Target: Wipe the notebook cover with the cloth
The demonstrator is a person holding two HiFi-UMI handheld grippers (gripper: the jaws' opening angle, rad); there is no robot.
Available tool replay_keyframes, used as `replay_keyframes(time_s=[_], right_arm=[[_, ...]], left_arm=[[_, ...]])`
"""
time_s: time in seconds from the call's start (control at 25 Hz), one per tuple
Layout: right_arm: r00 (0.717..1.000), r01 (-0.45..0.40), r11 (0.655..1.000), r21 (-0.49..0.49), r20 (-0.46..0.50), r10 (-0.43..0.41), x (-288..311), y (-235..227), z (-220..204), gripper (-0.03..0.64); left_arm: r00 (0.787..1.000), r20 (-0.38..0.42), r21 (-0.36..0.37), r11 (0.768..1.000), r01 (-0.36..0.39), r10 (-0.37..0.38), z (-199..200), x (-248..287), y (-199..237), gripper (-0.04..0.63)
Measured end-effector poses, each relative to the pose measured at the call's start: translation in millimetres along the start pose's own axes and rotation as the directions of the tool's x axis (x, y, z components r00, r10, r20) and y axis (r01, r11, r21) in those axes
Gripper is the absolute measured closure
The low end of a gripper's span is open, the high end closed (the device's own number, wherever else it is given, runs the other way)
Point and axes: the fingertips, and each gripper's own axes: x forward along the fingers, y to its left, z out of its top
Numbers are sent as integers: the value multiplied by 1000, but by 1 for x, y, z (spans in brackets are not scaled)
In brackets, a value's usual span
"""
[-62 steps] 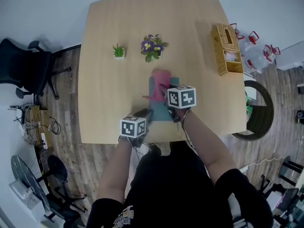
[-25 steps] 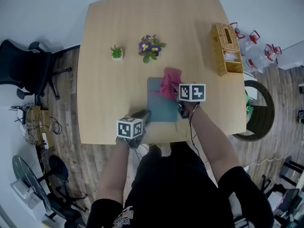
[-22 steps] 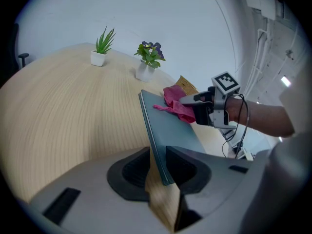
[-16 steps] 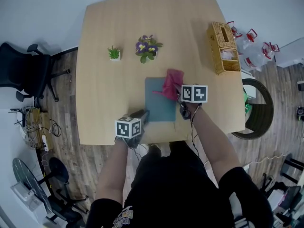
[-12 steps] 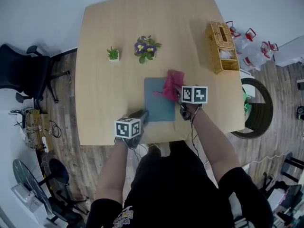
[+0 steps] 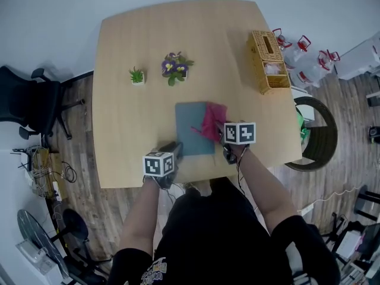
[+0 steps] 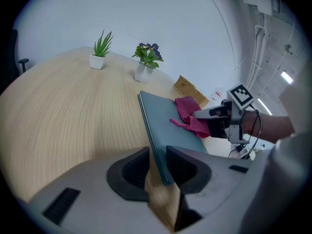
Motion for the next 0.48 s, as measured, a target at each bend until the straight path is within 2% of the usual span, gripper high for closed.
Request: replay_keyframes(time_s=[0.48], right_arm=[[1000, -7, 1000, -4, -10, 7, -26, 30, -71, 548]], left_arm=[[1000, 9, 12, 1000, -10, 9, -1, -1, 0, 494]])
